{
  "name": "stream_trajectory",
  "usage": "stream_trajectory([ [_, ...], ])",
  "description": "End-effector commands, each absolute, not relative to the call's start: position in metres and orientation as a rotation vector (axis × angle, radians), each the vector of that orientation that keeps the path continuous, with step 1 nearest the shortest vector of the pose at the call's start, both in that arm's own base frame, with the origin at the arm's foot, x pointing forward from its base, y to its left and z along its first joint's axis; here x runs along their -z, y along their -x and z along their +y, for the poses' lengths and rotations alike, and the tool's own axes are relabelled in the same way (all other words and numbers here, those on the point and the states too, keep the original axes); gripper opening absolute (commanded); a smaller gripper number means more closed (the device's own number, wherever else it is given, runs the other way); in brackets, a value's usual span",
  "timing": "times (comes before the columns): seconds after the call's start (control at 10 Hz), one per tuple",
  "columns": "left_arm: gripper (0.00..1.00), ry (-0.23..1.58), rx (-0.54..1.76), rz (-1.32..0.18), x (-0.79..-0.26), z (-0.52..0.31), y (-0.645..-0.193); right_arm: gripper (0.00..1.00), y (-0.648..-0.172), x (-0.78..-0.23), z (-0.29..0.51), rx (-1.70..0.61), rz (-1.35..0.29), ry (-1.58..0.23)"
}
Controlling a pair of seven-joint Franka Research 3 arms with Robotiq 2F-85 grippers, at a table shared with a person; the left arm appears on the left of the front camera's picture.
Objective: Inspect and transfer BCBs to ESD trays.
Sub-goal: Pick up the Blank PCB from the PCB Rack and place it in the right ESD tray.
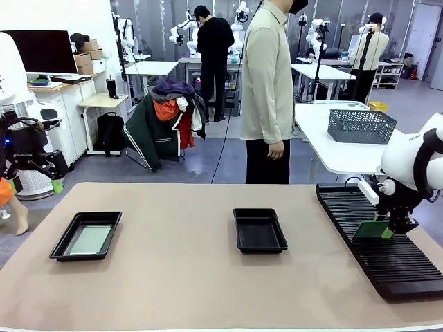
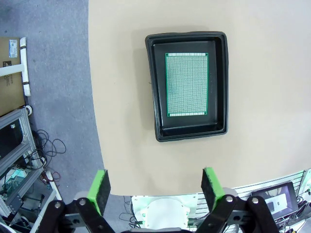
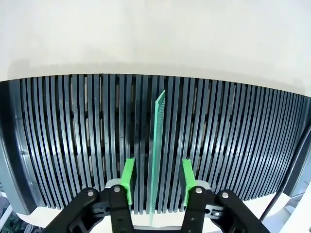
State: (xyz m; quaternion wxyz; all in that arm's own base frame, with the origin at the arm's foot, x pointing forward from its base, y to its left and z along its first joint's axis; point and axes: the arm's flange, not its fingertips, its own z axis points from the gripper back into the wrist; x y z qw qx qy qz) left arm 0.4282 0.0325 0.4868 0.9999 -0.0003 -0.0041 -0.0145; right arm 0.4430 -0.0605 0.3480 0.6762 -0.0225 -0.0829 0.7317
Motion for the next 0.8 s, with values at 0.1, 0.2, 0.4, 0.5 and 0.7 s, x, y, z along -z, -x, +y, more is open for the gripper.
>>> stream_trajectory([
  [0.1, 1.0, 0.001, 0.036, -0.017, -0.485, 0.033, -0.428, 0.39, -0.441, -0.353, -0.061, -1.636, -0.166, 0.082],
  [0.2, 1.0, 0.001, 0.036, -0.017, -0.485, 0.033, -0.428, 0.43, -0.441, -0.353, -0.061, -1.636, -0.164, 0.081],
  [0.4, 1.0, 0.001, 0.036, -0.017, -0.485, 0.033, -0.428, 0.37, -0.437, -0.353, -0.058, -1.634, -0.165, 0.094],
  [0.5, 1.0, 0.001, 0.036, -0.017, -0.485, 0.033, -0.428, 0.26, -0.434, -0.352, -0.057, -1.631, -0.164, 0.1],
  [0.7, 1.0, 0.001, 0.036, -0.017, -0.485, 0.033, -0.428, 0.2, -0.43, -0.352, -0.058, -1.627, -0.168, 0.107],
])
